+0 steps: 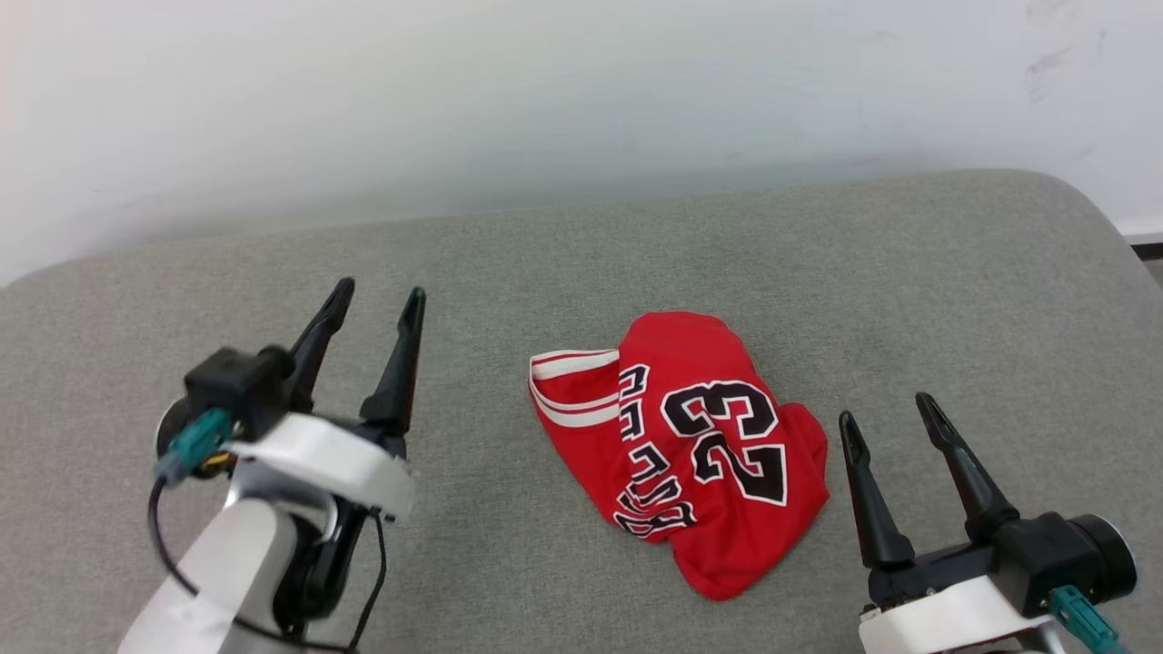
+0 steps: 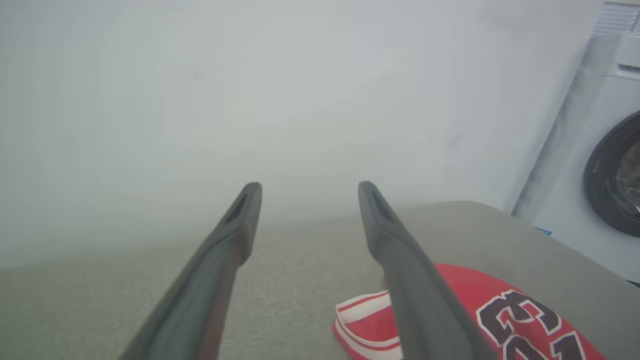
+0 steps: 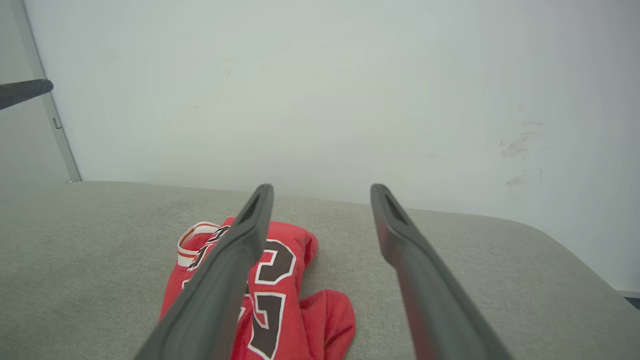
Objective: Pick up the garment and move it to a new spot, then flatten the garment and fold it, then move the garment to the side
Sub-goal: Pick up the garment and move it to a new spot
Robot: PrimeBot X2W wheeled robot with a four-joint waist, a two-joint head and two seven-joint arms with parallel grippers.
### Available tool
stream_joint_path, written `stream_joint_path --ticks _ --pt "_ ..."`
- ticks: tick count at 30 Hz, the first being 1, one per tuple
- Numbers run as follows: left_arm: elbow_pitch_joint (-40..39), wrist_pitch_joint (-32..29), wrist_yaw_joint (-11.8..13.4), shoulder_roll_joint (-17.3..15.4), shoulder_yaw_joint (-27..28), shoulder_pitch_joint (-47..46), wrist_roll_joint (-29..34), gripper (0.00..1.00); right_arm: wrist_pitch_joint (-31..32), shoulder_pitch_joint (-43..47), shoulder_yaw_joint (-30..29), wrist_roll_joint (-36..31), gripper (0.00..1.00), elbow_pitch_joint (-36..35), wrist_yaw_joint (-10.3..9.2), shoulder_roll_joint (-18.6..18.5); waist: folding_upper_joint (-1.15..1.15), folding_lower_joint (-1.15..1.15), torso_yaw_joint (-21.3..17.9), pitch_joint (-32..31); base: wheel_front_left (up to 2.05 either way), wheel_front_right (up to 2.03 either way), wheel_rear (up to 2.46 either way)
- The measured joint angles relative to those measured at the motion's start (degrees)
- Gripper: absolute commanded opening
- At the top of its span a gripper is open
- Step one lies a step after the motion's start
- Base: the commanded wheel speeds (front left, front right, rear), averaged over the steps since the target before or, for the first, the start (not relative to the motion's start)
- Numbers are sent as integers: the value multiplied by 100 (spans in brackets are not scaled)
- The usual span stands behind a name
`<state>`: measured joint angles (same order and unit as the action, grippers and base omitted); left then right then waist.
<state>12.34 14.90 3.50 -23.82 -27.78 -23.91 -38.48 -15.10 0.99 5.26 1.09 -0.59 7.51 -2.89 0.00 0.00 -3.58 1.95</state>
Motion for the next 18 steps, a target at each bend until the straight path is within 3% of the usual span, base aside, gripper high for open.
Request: stream_joint_path --ticks 4,6,10,13,18 --pt "-600 10 77 -2 444 770 444 100 0 64 -9 0 100 -55 0 1 0 0 57 -13 0 0 0" --pt "-777 15 51 209 670 1389 547 100 0 115 -3 41 100 -80 0 1 0 0 85 -30 0 0 0" --pt "-900 16 -46 477 866 1734 728 100 0 120 11 70 100 -90 0 1 0 0 95 -38 0 0 0" --pt "-892 16 -230 800 982 2050 934 100 0 120 11 107 100 -118 0 1 0 0 106 -45 0 0 0" --pt "-786 16 -456 968 1144 2097 1155 100 0 115 22 107 100 -126 0 1 0 0 98 -27 0 0 0"
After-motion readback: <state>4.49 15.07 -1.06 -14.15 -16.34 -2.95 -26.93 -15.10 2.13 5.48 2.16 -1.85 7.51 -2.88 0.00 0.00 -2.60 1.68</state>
